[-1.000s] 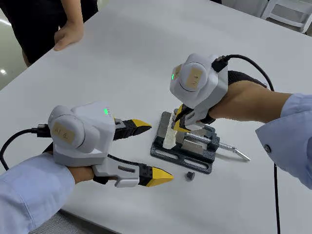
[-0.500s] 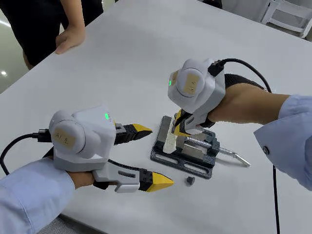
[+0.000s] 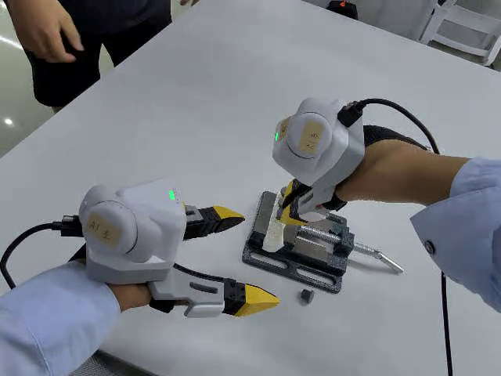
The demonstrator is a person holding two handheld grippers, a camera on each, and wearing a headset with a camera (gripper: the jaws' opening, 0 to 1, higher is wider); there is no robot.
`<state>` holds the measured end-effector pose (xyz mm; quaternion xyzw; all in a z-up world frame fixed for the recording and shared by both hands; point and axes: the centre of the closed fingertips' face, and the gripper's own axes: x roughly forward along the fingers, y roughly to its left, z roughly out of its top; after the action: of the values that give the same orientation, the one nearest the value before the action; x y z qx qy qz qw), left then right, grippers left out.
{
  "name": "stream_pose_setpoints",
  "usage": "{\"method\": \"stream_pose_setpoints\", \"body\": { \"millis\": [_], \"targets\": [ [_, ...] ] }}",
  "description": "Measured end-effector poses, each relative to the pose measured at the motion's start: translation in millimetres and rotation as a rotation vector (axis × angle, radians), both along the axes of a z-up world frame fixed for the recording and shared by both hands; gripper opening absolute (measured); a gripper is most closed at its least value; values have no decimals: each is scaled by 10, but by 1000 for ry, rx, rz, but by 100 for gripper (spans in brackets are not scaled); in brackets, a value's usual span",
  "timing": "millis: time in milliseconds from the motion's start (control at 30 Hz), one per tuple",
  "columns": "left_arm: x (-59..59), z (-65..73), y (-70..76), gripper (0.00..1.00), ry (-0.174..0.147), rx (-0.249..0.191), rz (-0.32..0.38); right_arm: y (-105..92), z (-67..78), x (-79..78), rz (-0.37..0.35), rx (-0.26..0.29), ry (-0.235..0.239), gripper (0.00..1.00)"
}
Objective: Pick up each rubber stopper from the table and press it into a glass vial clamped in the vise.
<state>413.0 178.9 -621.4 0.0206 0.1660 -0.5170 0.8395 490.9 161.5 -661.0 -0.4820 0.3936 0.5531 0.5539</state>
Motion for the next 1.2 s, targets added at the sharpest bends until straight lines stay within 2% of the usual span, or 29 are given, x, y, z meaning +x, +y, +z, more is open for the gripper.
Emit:
{"method": "stream_pose_setpoints", "body": {
  "millis": [200, 433, 633, 1200],
  "targets": [
    [2, -2, 6, 66, 3, -2, 2, 2, 46, -3, -25, 35, 9, 12],
    [3, -5, -1, 66, 2, 0, 1, -2, 117, -3, -57, 74, 20, 7],
    [1, -6, 5, 66, 5, -1, 3, -14, 93, 13, -63, 73, 15, 2],
    [9, -28, 20, 66, 10, 1, 7, 8, 72, 17, -72, 81, 27, 0]
  ]
}}
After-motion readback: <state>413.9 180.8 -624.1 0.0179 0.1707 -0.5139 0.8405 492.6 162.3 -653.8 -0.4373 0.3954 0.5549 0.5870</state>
